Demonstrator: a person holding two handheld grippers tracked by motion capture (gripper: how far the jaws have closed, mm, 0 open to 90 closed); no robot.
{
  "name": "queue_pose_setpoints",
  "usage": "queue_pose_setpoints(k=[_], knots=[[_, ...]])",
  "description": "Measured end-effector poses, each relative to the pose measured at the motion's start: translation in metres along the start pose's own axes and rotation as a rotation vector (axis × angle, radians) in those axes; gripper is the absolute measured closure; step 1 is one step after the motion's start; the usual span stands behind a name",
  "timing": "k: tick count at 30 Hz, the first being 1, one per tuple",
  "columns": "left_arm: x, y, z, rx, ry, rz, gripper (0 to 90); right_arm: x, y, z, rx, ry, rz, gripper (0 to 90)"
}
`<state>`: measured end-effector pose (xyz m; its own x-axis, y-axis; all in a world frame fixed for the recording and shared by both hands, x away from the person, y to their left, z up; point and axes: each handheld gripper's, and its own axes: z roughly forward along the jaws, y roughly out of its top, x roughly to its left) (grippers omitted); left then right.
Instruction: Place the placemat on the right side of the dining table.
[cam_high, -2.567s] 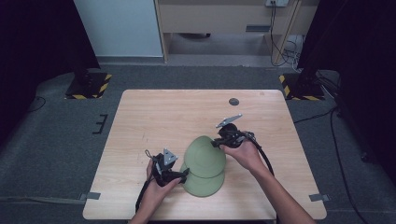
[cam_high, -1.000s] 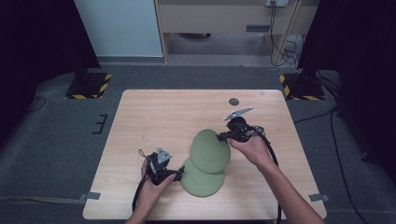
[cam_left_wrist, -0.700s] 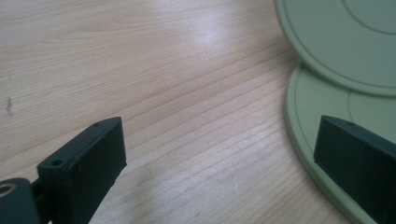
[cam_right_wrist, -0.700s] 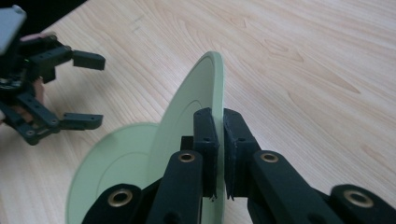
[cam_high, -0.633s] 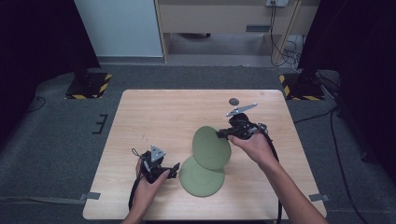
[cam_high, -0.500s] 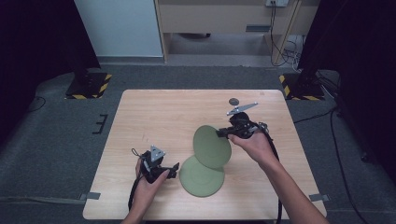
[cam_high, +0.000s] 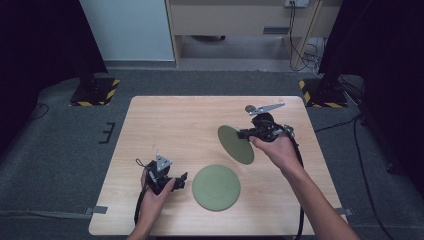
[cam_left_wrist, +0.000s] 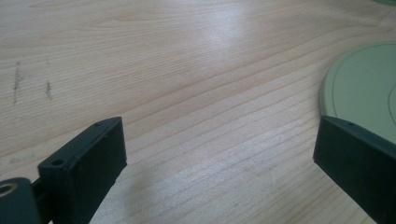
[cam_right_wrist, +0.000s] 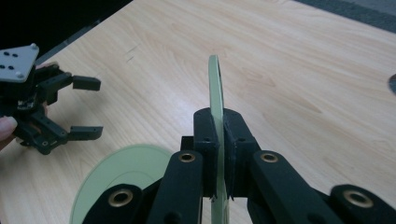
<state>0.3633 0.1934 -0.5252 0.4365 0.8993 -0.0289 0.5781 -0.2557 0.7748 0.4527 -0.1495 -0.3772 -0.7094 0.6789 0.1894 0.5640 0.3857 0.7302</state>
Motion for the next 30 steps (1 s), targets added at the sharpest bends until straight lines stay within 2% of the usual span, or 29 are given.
queue_pose_setpoints(k=[3, 7, 19, 22, 30], knots=[[0.001, 0.0, 0.0, 0.006, 0.005, -0.002, 2.1, -0.006, 0.004, -0.008, -0.032, -0.024, 0.015, 86.0], [0.001, -0.001, 0.0, 0.009, 0.005, -0.001, 2.2, -0.009, 0.006, -0.01, -0.034, -0.037, 0.022, 86.1], [0.004, -0.002, 0.0, 0.017, 0.018, -0.003, 2.3, -0.022, 0.012, -0.007, -0.053, -0.093, 0.053, 86.0], [0.007, -0.003, 0.0, 0.026, 0.024, -0.014, 2.3, -0.026, 0.014, -0.006, -0.056, -0.12, 0.055, 86.0], [0.01, -0.004, 0.001, 0.034, 0.031, -0.035, 2.6, -0.035, 0.014, -0.005, -0.066, -0.148, 0.081, 86.0]])
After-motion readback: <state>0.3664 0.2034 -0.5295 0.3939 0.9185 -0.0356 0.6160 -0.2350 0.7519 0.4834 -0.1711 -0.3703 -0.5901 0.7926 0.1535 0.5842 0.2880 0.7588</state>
